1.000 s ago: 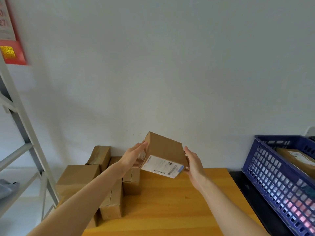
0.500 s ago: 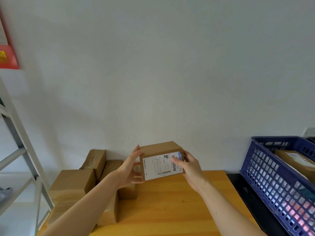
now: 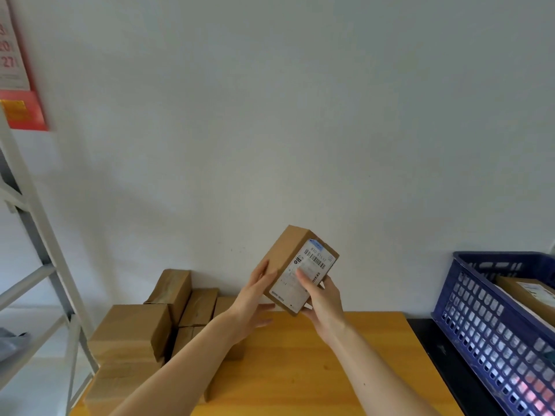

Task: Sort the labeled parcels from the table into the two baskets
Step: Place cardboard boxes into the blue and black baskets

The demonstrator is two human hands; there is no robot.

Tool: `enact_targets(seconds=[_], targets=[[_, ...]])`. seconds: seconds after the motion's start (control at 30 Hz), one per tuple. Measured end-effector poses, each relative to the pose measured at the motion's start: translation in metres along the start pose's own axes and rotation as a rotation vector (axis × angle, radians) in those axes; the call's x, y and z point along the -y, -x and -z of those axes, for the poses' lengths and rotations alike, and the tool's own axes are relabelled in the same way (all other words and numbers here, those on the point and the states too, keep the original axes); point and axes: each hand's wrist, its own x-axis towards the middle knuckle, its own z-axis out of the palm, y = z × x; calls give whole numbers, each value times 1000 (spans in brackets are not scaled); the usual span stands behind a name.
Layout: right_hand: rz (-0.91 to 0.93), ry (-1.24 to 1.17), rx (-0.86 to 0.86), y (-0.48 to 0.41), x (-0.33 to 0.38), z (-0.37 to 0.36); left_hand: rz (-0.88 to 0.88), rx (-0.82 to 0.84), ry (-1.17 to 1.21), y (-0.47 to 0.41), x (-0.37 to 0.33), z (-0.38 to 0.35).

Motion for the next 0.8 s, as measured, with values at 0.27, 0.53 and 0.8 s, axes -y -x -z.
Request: enact_targets(seconds=[0.27, 0.53, 0.8], targets=[[97, 221, 39, 1, 7, 2, -286, -150, -222, 5, -10, 12], [135, 337, 60, 9, 11, -5, -244, -75, -143, 13, -17, 30], [86, 349, 23, 23, 2, -15, -226, -9, -121, 14, -13, 50]])
